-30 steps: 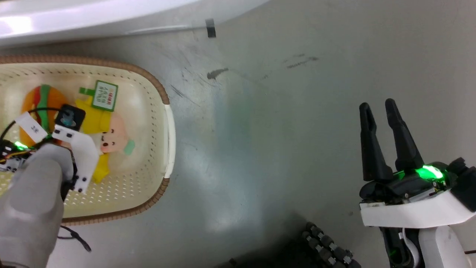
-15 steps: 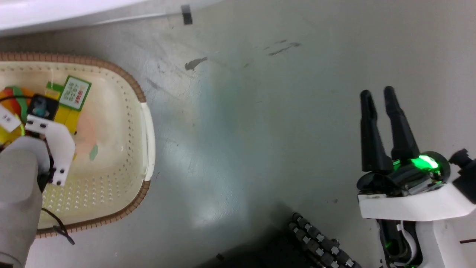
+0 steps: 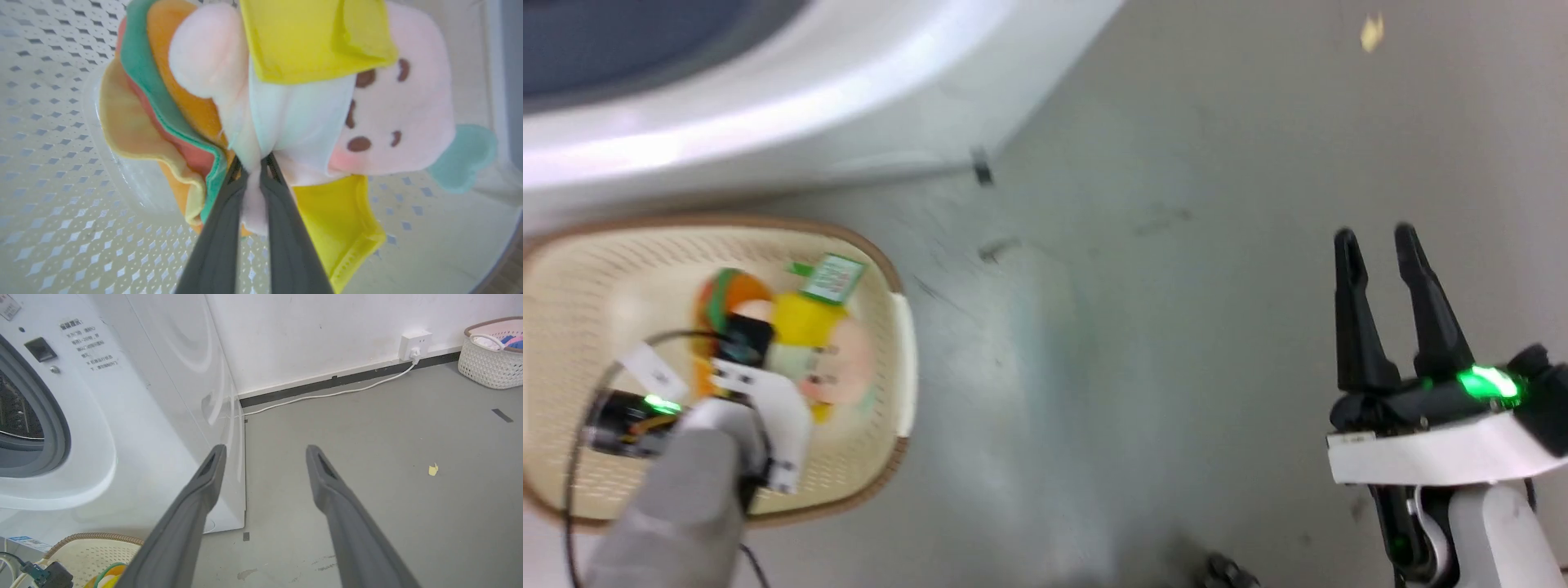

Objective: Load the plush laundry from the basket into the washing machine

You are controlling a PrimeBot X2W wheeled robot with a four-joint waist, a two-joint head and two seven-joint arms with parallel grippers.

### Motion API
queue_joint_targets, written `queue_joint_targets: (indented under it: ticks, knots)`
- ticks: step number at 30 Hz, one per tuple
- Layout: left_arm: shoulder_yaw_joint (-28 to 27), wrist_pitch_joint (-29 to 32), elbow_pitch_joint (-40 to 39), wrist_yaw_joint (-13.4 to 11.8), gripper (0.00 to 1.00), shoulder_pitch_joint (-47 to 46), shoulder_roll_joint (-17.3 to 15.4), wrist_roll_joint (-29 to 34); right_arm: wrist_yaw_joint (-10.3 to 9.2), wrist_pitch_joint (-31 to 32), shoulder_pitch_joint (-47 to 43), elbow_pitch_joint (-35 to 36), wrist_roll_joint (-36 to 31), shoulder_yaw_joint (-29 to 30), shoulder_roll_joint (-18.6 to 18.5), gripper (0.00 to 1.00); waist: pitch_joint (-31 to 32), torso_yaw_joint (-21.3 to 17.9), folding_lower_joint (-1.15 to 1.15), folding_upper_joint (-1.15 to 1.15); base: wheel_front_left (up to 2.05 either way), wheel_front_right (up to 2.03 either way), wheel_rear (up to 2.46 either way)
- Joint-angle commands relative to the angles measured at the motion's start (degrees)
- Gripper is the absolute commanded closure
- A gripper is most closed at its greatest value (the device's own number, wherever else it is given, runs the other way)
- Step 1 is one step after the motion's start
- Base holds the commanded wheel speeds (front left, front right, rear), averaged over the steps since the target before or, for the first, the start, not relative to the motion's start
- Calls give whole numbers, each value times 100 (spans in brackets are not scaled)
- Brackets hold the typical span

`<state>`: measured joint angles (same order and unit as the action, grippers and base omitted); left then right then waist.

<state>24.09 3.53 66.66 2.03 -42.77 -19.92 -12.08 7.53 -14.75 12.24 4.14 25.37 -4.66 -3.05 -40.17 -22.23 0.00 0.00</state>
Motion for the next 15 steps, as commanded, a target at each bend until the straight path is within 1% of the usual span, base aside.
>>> queue_joint_targets:
  ticks: [1, 5, 9, 12, 15]
  knots:
    - [20, -164, 9, 7, 100, 91, 67, -36, -4, -25, -86, -30, -80, 61, 17, 0, 786, 530, 0, 0, 0, 0, 0]
    - [48, -752, 20, 50, 100, 365, 362, -119, -4, -25, -325, -97, -349, 193, 17, 0, 1421, 848, 0, 0, 0, 0, 0]
    - [53, -1401, -52, 193, 100, 654, 598, -241, -4, -25, -539, -122, -540, 301, 17, 0, 1908, 1134, 0, 0, 0, 0, 0]
    - [59, -1698, -186, 227, 100, 863, 735, -296, -4, -25, -676, -145, -635, 337, 17, 0, 2220, 1321, 0, 0, 0, 0, 0]
    - [16, -1823, -453, 192, 100, 1112, 836, -356, -4, -25, -841, -205, -703, 381, 17, 0, 2521, 1498, 0, 0, 0, 0, 0]
